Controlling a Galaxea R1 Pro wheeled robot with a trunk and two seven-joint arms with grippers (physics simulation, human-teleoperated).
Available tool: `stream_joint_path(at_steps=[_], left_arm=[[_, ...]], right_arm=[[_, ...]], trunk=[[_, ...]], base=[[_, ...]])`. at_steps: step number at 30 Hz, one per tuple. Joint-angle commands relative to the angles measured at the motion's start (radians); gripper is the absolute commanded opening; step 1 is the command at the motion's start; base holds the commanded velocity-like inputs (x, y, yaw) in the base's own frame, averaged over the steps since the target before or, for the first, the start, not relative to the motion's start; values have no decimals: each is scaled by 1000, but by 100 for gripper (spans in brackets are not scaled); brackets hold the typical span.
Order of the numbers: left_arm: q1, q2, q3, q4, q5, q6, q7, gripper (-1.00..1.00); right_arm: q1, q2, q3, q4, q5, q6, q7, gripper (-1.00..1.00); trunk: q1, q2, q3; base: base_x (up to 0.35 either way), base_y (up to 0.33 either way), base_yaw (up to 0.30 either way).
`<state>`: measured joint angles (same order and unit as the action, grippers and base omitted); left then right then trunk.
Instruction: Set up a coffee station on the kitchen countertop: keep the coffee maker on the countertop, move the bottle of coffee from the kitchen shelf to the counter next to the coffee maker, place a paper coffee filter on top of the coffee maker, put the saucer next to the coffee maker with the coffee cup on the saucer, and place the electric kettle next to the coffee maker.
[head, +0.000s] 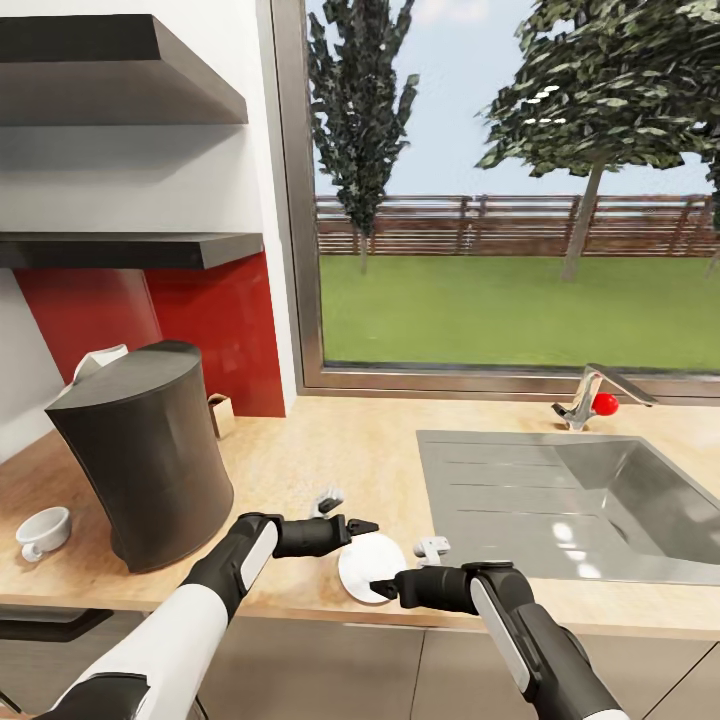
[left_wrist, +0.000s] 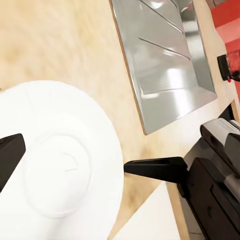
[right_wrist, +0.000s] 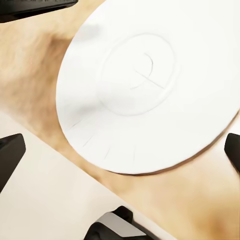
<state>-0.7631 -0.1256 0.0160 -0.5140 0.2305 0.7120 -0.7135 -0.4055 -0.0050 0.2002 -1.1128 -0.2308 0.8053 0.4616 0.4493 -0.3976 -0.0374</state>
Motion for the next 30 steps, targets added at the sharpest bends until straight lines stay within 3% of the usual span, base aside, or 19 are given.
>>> stream_joint_path(at_steps=[1, 23, 30], left_arm=[[-1, 1, 1, 0, 2, 6, -1, 100], [1, 16, 3, 1, -3, 6, 2, 100], [14, 28, 16, 2, -4, 6, 38, 100]], right_arm=[[-1, 0, 1, -1, -2, 5, 0, 100], [-1, -1, 1, -1, -3, 5, 0, 100], [-1, -1, 1, -1, -3, 5, 0, 100]], trunk=[[1, -2, -2], [1, -2, -2], [1, -2, -2]], base=[[0, 0, 0], [0, 0, 0], [0, 0, 0]])
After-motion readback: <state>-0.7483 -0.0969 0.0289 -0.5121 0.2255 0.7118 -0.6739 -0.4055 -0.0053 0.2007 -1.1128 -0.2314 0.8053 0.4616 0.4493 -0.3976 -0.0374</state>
